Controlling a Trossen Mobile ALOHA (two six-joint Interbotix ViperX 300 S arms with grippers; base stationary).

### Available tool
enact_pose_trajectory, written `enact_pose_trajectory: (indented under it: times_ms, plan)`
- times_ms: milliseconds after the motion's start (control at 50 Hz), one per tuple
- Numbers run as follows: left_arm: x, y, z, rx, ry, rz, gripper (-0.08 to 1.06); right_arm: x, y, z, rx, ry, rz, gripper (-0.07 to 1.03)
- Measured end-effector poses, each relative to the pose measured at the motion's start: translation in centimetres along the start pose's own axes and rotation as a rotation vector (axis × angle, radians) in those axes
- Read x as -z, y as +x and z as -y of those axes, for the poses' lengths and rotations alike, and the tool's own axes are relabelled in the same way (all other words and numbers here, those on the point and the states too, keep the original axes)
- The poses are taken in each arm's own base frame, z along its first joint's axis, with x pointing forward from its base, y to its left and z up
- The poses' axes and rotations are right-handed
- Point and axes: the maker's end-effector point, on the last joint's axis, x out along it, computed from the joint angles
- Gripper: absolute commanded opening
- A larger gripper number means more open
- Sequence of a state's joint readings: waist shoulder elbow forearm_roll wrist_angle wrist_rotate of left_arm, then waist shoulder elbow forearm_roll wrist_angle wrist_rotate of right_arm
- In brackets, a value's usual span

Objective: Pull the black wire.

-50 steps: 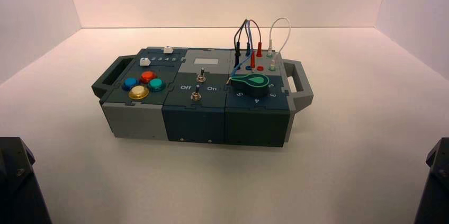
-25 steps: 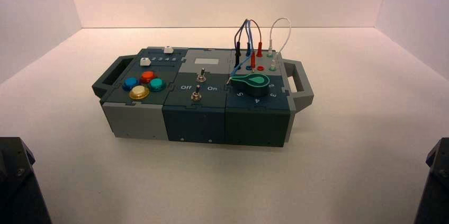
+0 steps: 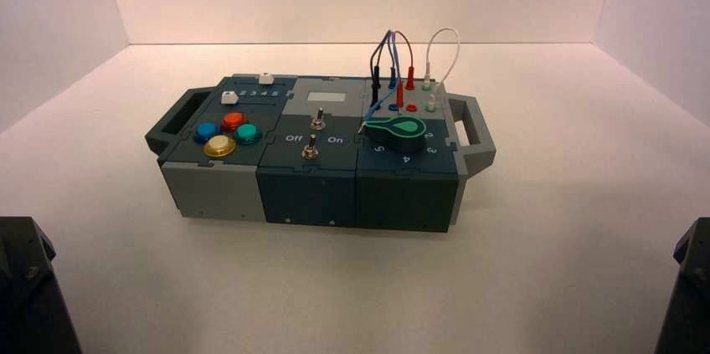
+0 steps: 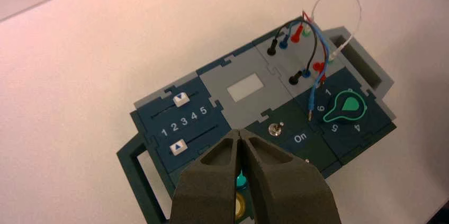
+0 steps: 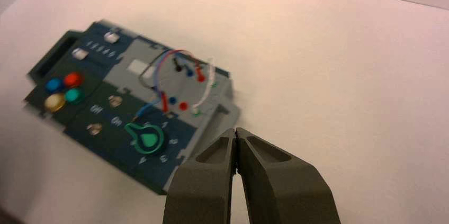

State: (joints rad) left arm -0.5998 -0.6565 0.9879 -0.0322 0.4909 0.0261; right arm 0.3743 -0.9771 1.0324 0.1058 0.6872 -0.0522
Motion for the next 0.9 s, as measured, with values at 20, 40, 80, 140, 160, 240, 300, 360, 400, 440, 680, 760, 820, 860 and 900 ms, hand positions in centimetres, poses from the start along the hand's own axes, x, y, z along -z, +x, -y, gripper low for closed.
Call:
enact_pose_trajectory:
  times_ms: [20,40,80,140,160,240,300,360,400,440,680,760,820,860,900]
  plan:
    - [0.0,0.0,0.0,0.0,0.0,0.0,-0.03,0.0,0.0,0.0,0.0,0.0,0.0,-0.02]
    - [0.0,0.0,0.0,0.0,0.0,0.0,-0.03,0.0,0.0,0.0,0.0,0.0,0.0,-0.02]
    - [0.2,0.6,0.1,0.002,0.0,-0.026,-0.03,0.0,0.0,0.0,0.0,0.0,0.0,-0.02]
    - [0.2,0.6,0.1,0.002,0.0,-0.026,-0.03,0.0,0.0,0.0,0.0,0.0,0.0,-0.02]
    - [0.2,0.6,0.1,0.002,0.0,-0.026,-0.03,0.0,0.0,0.0,0.0,0.0,0.0,-0.02]
    - [0.2,0.6,0.1,0.002,0.0,-0.026,-0.03,0.1,0.1,-1.0,-0.037,-0.029,-0.006,-0.02]
    - [0.2,0.6,0.1,0.002,0.0,-0.026,-0.03,0.1,0.1,-1.0,-0.037,-0.029,-0.006,-0.02]
    - [0.2,0.6,0.1,0.002,0.0,-0.026,-0.03,0.1,0.1,-1.0,-0.037,-0.029,-0.006,-0.02]
    - [0.2,0.6,0.1,0.002,0.0,-0.026,-0.03,0.1,0.1,-1.0,-0.037,-0.029,-0.006,-0.02]
    - [0.2,0.6,0.1,0.002,0.0,-0.026,-0.03,0.1,0.1,-1.0,-0.037,-0.029,-0.006,-0.02]
    - [0.9,3.3,2.6,0.06,0.061,-0.103,-0.03,0.5,0.5,-2.1,-0.072,-0.062,-0.034,-0.02]
    - [-0.4,4.2,3.5,0.076,0.067,-0.088,-0.03,0.9,1.7,-2.9,-0.095,-0.083,-0.085,-0.02]
    - [-0.6,4.8,4.1,0.088,0.073,-0.09,-0.03,1.4,2.4,-3.2,-0.102,-0.091,-0.125,-0.02]
    - [-0.8,4.9,4.1,0.087,0.071,-0.083,-0.03,1.4,2.5,-3.2,-0.105,-0.09,-0.133,-0.02]
    - [-1.1,5.0,4.0,0.087,0.069,-0.07,-0.03,1.2,2.6,-3.4,-0.11,-0.092,-0.132,-0.02]
